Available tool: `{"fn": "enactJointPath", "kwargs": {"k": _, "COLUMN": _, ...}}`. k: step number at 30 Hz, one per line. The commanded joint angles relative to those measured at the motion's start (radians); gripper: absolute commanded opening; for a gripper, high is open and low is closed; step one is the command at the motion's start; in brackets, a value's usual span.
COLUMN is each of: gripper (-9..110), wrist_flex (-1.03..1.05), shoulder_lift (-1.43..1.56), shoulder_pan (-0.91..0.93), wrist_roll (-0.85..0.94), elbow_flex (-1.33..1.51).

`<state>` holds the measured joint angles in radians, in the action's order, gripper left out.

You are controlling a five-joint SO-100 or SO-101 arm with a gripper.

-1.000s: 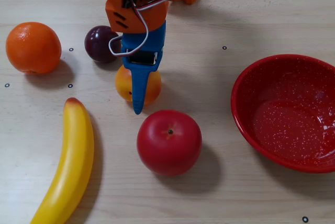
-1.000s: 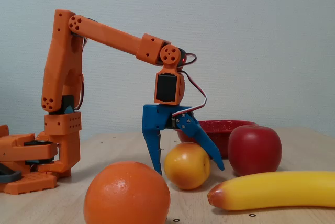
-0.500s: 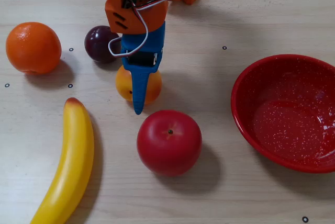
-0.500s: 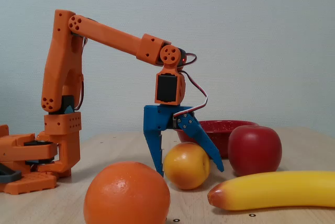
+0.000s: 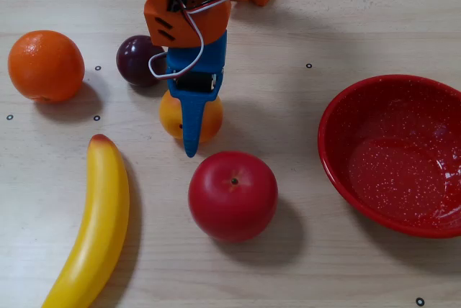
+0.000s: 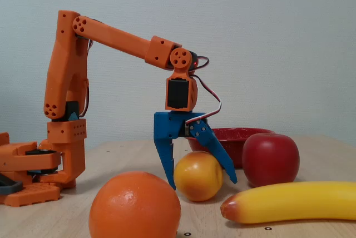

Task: Put peach in the red bowl.

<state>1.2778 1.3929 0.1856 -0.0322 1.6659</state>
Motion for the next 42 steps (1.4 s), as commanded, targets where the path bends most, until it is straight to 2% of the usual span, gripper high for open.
{"fn": "enactJointPath", "kwargs": {"k": 1, "gripper": 39, "wrist_flex": -0.017, "shoulder_lift": 0.015, "shoulder_pan": 0.015, "wrist_roll": 0.037, "elbow_flex": -0.035}}
{"fn": "enactJointPath", "kwargs": {"k": 12, "gripper": 39, "wrist_flex": -0.032, "shoulder_lift": 0.018, "shoulder_pan": 0.025, "wrist_roll": 0.031, "elbow_flex": -0.029}}
{"fn": "enactJointPath", "kwargs": {"k": 27, "gripper": 41, "wrist_flex": -0.038, "shoulder_lift": 0.041, "shoulder_pan": 0.037, "wrist_roll": -0.14, "elbow_flex": -0.038}}
{"fn": "enactJointPath", "kwargs": {"k": 42, "gripper": 40, "wrist_flex": -0.049, "shoulder_lift": 0.054, "shoulder_pan": 0.086, "wrist_roll": -0.152, "elbow_flex": -0.026}}
